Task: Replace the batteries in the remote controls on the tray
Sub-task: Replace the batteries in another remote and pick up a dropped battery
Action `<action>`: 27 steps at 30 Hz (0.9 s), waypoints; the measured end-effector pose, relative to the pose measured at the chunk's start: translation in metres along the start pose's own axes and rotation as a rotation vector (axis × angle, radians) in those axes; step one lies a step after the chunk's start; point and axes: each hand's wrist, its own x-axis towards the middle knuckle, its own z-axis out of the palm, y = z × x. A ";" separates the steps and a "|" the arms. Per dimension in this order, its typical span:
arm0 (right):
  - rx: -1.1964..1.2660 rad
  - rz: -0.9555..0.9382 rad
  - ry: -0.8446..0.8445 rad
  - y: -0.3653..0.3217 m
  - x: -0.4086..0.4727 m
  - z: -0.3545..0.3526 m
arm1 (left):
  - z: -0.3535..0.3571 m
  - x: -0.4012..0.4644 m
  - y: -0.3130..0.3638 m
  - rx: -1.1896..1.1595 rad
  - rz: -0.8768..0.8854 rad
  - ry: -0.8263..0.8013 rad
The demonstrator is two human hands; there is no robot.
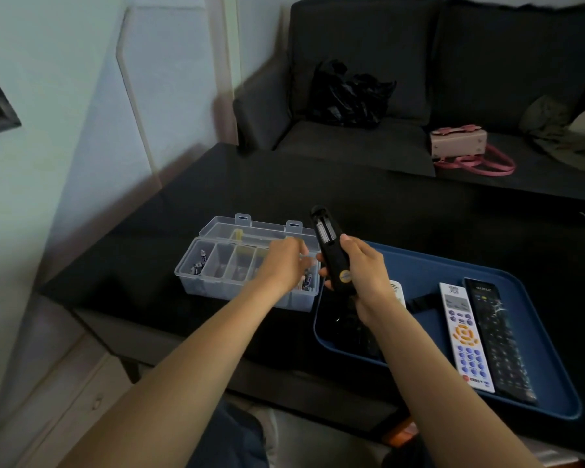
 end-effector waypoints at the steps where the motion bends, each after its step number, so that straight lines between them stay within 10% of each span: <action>1: 0.001 0.001 -0.002 0.000 0.000 0.000 | -0.001 0.000 0.000 -0.022 -0.013 0.000; 14: 0.037 0.043 -0.084 -0.002 -0.007 0.060 | -0.071 -0.031 -0.055 0.295 -0.060 0.350; 27: -0.028 0.080 -0.144 0.009 -0.001 0.103 | -0.097 -0.002 -0.111 0.750 -0.142 0.003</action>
